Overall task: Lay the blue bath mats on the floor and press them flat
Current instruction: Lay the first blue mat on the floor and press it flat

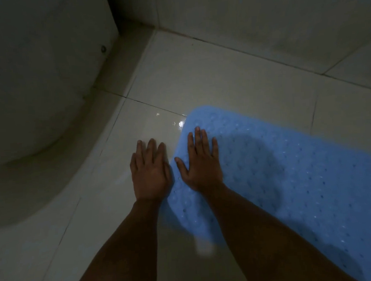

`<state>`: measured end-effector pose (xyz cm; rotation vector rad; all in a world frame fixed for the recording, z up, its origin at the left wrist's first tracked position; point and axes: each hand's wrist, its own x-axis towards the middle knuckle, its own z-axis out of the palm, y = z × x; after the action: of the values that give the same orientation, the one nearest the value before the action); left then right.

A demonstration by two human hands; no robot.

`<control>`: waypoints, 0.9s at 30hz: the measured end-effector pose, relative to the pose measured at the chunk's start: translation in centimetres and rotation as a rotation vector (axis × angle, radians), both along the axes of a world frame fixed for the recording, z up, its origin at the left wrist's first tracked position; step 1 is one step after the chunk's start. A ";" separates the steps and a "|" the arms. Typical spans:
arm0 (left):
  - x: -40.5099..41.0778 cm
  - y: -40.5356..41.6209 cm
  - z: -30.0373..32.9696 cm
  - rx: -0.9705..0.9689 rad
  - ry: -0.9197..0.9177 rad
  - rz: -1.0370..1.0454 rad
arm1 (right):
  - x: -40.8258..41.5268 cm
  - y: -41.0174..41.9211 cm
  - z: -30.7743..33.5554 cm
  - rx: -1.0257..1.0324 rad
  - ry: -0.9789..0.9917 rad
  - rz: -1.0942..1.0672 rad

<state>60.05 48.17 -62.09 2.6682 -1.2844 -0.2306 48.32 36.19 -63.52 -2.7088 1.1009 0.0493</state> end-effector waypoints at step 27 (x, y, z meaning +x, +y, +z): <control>-7.5 -4.0 -2.8 0.018 -0.055 -0.414 | -8.1 -6.0 4.8 0.297 -0.347 -0.263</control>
<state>52.57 44.14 -64.92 2.4083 -1.8505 -0.2214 40.25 30.19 -58.76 -2.1893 1.2177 -0.2672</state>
